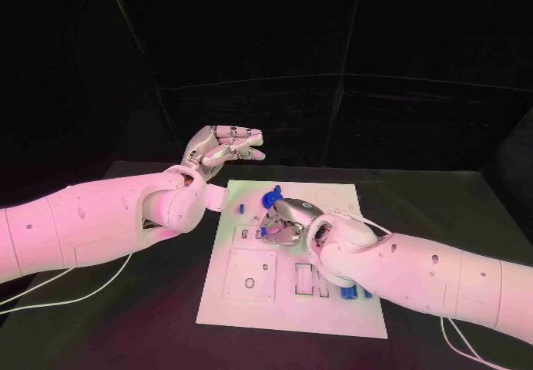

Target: Assemble the parts on the task board

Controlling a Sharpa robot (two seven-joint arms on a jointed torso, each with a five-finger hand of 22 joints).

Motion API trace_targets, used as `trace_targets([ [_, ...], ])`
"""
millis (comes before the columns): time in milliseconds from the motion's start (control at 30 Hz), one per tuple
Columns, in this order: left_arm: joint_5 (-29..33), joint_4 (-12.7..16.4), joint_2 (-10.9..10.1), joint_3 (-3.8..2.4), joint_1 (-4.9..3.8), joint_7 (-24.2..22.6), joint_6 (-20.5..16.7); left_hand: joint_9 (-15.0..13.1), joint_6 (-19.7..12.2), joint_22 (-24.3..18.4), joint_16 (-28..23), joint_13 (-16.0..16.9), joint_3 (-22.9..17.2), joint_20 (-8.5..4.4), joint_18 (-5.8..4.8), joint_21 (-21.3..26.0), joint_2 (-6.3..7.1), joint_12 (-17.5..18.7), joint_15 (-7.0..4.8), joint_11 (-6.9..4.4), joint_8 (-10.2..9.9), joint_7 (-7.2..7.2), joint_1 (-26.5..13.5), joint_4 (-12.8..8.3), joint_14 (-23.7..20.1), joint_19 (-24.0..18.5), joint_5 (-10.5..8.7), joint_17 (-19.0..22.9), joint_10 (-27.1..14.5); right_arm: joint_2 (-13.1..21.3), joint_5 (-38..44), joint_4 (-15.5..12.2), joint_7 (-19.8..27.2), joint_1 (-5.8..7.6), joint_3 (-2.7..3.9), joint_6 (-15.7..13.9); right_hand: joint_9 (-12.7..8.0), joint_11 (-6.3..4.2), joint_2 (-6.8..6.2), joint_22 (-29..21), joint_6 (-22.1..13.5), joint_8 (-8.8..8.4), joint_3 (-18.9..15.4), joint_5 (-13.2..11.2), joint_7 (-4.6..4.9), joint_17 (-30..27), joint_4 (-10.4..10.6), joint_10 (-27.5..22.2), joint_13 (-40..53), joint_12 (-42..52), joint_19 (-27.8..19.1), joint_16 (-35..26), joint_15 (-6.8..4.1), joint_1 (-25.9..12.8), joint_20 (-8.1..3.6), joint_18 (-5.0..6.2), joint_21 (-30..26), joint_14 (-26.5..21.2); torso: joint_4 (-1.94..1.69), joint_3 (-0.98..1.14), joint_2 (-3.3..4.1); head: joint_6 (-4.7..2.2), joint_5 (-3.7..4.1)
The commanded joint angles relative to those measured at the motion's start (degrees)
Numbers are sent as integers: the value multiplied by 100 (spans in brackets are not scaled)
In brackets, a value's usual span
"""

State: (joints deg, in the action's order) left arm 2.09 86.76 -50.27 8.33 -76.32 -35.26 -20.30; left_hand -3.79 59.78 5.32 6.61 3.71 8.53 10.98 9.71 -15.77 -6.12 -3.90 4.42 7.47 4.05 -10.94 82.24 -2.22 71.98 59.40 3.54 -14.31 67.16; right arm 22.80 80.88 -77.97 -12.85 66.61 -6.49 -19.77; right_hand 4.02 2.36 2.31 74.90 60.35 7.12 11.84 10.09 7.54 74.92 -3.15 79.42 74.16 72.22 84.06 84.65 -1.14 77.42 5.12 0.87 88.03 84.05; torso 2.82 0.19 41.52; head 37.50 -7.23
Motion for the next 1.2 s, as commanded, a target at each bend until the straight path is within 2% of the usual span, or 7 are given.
trace_targets([
  [33, 1, 1, 5, -5, -11, -1, 96, -5, 50, 7, 12, 7, 21, -12, 83, -18, -53, -15, -7, -10, 18, 4, 13, -15, 35, 38, -12, -7, 43, 0, 131, 13, -127, 1, -3, 78, -2, 8, -5, 1149, 41, 0, 39, 6, -15, 610, -17, -35, -11, -40, 318, -13, -44, -59, -24, 6, 20, 401, 0, 0, -3, 7, 10],
  [533, 1, -2, 7, -5, -11, 13, 107, -3, 46, 5, 7, 4, 29, -13, 82, -17, -48, -8, -6, -7, 14, 1, 8, -18, 33, 36, -13, -9, 39, -3, 276, 25, -273, 1, -3, 369, -18, 41, -147, 1102, -51, -78, 66, -24, 26, 580, -24, -130, -123, -188, 281, -37, -19, -154, -5, 18, -5, 394, 3, 0, 2, 10, 14],
  [767, 1, -2, 6, -5, -11, 14, 102, -3, 46, 5, 7, 4, 29, -13, 82, -17, -48, -8, -6, -7, 14, 1, 8, -18, 33, 36, -13, -9, 39, 5, 348, 17, -314, 0, -3, 470, -25, 75, -286, 1066, -150, -150, 50, -43, 65, 557, -18, -202, -207, -298, 252, -56, 9, -240, 18, 28, -25, 388, 2, -3, 0, 16, 19],
  [900, 1, -2, 4, -5, -11, 13, 100, -2, 43, 5, 4, 3, 34, -12, 82, -16, -46, -3, -5, -5, 10, -2, 7, -20, 32, 35, -13, -10, 35, 7, 362, 12, -333, 0, -3, 492, -23, 85, -364, 1061, -182, -173, 37, -17, 76, 553, -22, -219, -227, -324, 248, -60, 19, -272, 29, 29, -28, 387, 5, -1, 0, 9, 33],
  [1200, 1, -5, 8, -5, -11, 20, 99, 0, 36, 4, -1, 0, 38, -12, 81, -15, -45, 4, -3, -1, 4, -6, 7, -23, 31, 34, -12, -12, 27, 7, 394, 19, -341, 1, -3, 446, -19, 106, -483, 1053, -245, -213, -22, 31, 94, 544, 27, -222, -238, -338, 241, -70, 38, -388, 49, 31, -35, 385, 2, -1, -1, 26, 10],
])
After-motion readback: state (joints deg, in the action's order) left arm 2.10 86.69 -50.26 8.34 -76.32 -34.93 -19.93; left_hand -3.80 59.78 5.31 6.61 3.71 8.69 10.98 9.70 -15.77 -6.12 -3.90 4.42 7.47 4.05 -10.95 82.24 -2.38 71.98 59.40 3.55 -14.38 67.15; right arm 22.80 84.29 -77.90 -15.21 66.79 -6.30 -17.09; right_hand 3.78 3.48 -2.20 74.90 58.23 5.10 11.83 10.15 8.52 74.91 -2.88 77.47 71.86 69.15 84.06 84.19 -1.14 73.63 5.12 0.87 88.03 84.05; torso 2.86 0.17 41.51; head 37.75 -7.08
